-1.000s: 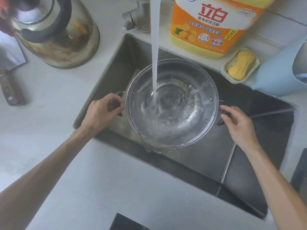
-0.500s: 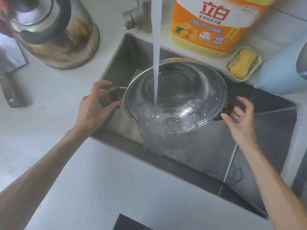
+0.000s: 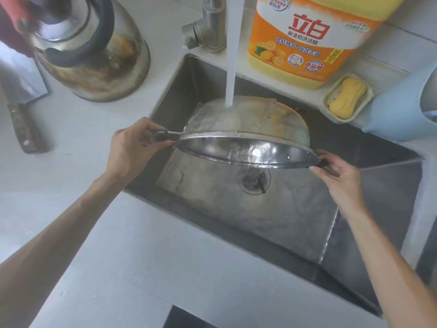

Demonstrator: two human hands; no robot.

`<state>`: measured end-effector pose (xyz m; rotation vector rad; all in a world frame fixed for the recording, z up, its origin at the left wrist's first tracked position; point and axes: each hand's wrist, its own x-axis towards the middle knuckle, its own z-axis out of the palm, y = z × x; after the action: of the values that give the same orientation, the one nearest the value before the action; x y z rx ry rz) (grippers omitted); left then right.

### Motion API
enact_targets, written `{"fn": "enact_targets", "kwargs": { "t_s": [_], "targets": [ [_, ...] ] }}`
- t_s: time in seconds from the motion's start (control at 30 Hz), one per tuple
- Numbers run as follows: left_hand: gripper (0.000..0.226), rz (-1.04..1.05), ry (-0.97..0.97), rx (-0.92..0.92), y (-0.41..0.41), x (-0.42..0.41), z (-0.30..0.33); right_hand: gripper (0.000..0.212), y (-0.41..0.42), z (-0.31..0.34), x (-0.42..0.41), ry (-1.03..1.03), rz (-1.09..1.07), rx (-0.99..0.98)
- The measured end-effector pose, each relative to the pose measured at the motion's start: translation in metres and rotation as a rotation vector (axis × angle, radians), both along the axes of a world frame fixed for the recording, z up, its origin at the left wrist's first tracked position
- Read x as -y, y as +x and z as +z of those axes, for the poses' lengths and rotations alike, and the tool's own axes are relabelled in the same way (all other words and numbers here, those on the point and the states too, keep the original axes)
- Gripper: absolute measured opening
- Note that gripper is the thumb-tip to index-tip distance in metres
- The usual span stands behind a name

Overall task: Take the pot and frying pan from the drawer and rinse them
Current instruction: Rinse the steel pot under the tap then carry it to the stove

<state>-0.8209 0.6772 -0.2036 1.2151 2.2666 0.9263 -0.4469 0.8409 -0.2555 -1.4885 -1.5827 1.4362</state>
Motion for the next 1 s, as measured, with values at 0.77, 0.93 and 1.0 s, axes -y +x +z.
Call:
{"fn": "enact_targets", "kwargs": {
  "t_s": [0.77,0.93,1.0],
  "targets": [
    [0.023,0.104,0.034,0.725,0.0,0.004,-0.029,0.049,0.001,-0.003,0.006,0.046,-0.137,-0.228],
    [0.038,0.035,0.045,0.737,-0.001,0.0,-0.028,0.038,0.005,-0.007,0.003,0.063,-0.141,-0.177],
    [0.036,-0.018,0.033,0.7,-0.003,-0.002,-0.027,0.048,0.007,-0.003,0.001,0.035,-0.099,-0.163]
  ]
}}
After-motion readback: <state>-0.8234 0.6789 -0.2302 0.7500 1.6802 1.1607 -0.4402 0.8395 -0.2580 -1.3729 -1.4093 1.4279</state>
